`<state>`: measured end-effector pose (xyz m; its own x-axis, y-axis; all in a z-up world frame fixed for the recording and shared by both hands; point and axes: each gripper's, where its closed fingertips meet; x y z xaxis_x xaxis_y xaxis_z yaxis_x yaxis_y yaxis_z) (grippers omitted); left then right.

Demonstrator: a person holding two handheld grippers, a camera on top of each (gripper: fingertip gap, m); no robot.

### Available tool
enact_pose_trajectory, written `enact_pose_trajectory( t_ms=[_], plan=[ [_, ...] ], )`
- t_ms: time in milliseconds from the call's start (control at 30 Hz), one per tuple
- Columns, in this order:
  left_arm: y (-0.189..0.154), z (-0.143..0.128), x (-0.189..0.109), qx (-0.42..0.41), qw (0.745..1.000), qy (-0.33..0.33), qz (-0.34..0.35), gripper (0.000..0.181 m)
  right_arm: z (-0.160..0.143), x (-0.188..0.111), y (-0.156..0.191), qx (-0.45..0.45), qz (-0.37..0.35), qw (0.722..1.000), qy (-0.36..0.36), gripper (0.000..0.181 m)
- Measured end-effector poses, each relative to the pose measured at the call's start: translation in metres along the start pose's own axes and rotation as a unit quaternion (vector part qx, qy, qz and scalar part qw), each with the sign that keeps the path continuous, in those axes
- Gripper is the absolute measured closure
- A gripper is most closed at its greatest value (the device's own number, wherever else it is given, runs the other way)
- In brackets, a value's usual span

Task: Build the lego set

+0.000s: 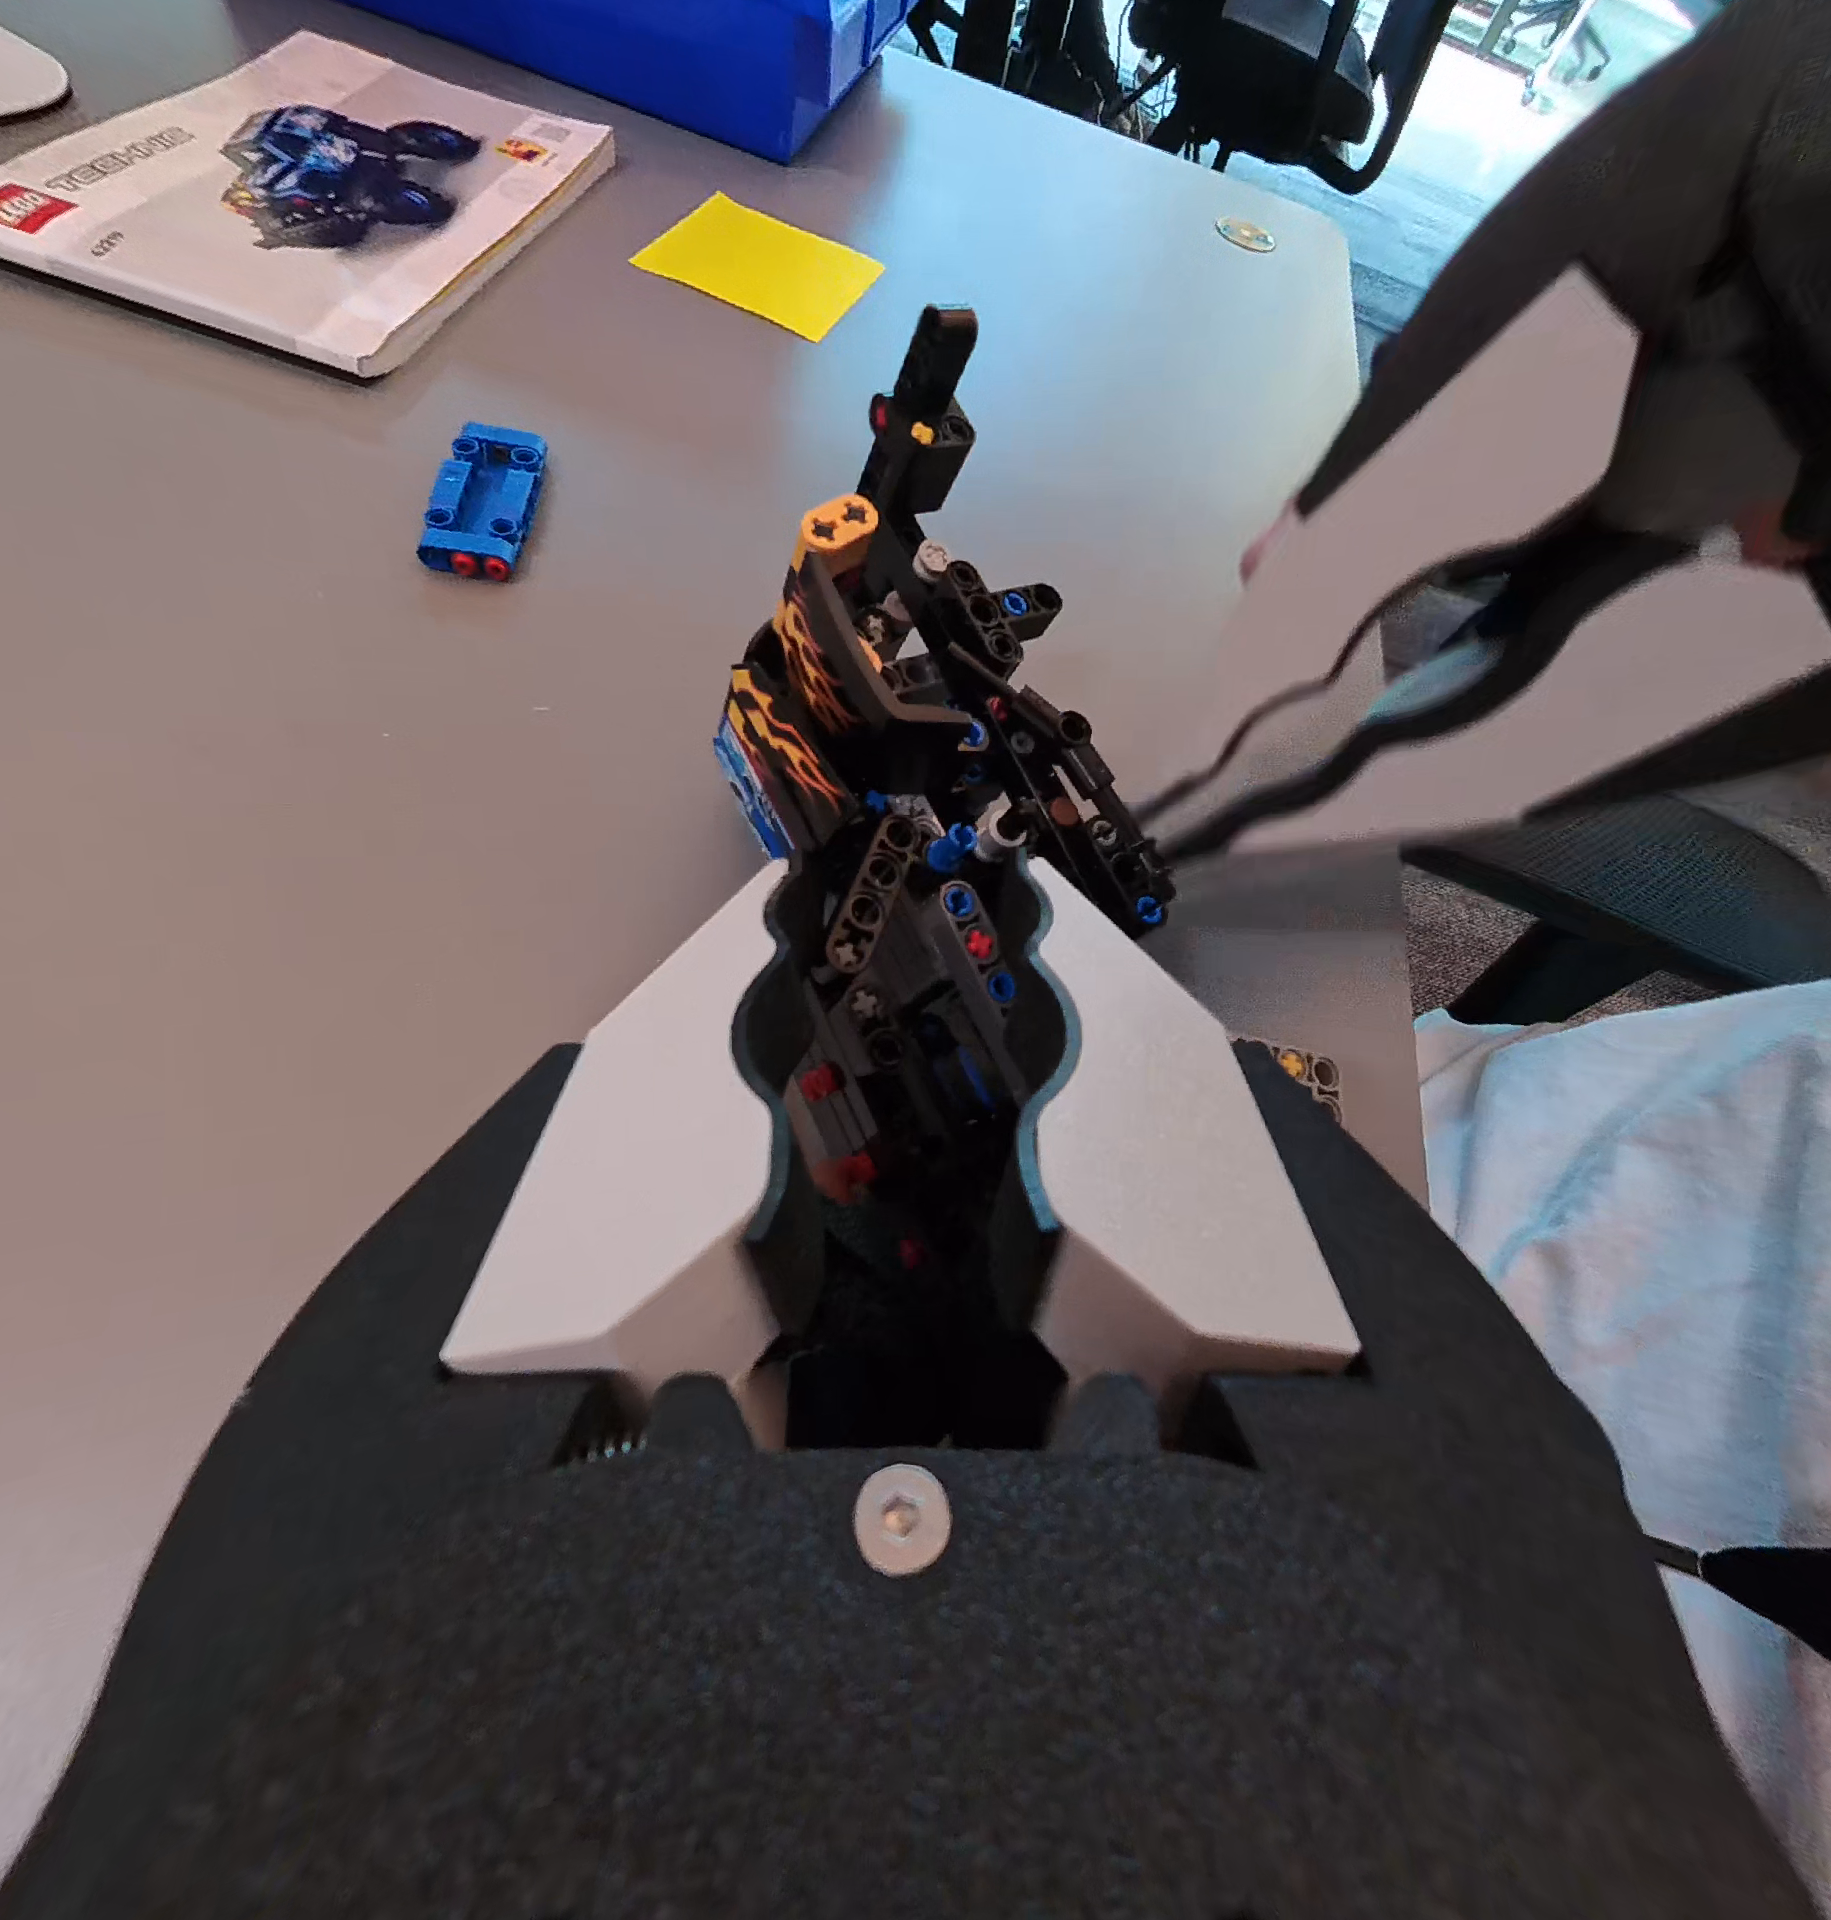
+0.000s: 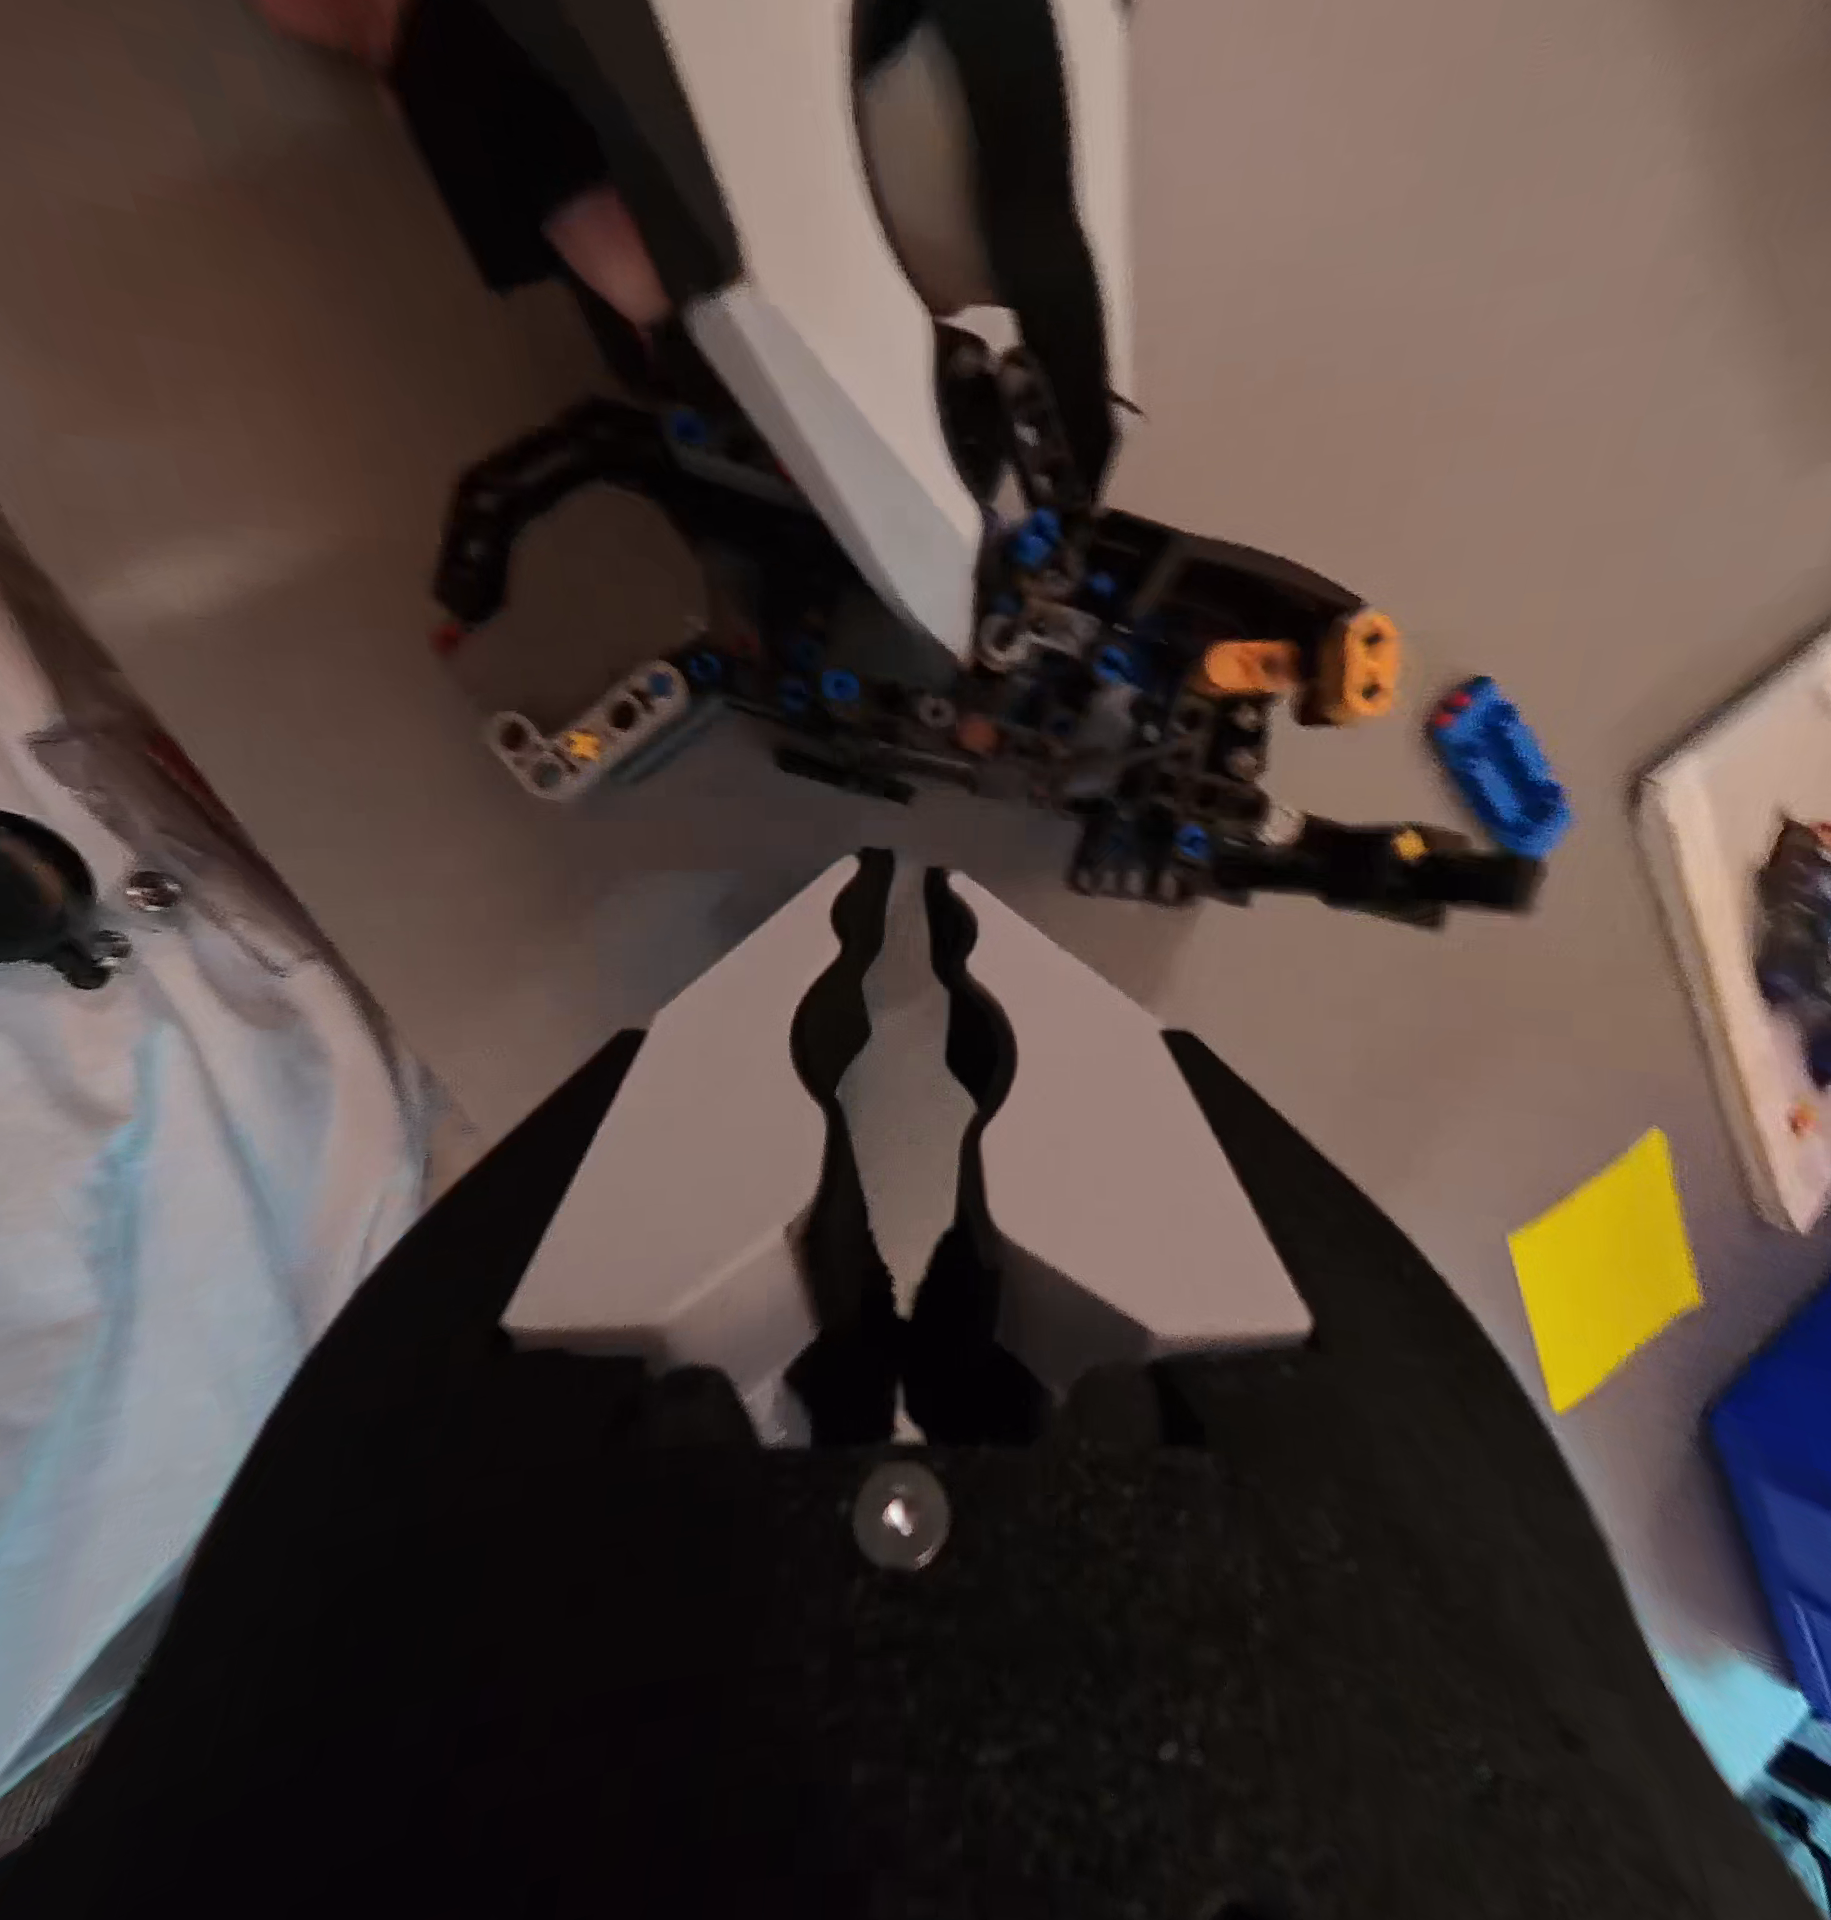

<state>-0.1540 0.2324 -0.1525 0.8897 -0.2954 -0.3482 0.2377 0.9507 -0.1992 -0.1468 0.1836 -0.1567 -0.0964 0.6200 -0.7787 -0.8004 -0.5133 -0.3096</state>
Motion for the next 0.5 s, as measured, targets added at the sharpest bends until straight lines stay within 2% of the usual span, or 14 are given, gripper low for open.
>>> enact_pose_trajectory(
  t_ms=[67, 167, 333, 400, 433, 500],
  plan=[
    [0.000, 0.000, 0.000, 0.000, 1.000, -0.001, 0.002, 0.147, 0.000, -0.009, -0.011, 0.026, -0.018, 0.999, -0.029, 0.165],
    [0.000, 0.001, -0.001, -0.007, 1.000, -0.008, -0.001, 0.147, 0.012, -0.015, -0.017, 0.133, 0.003, 0.985, -0.106, 0.158],
    [0.001, 0.000, -0.001, -0.024, 1.000, -0.007, -0.017, 0.146, 0.026, -0.029, -0.038, 0.224, -0.015, 0.931, -0.289, 0.155],
    [0.001, 0.000, -0.001, -0.019, 1.000, -0.006, -0.024, 0.145, 0.033, -0.032, -0.034, 0.191, -0.006, 0.909, -0.371, 0.151],
    [0.000, 0.000, -0.001, -0.013, 1.000, -0.006, -0.028, 0.145, 0.030, -0.030, -0.036, 0.204, -0.021, 0.905, -0.373, 0.151],
    [0.002, 0.001, -0.002, 0.003, 0.999, -0.006, -0.033, 0.144, 0.019, -0.021, -0.036, 0.192, -0.042, 0.918, -0.344, 0.152]
  ],
)
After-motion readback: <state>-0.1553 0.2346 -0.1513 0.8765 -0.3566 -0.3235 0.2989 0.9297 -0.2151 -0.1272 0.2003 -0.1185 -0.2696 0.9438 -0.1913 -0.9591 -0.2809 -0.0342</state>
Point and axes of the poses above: each gripper's, where its closed fingertips meet, x out along the fingers, z out of its top, y = z × x across the jaws, and after that the axes turned 8 degrees about -y, right-handed
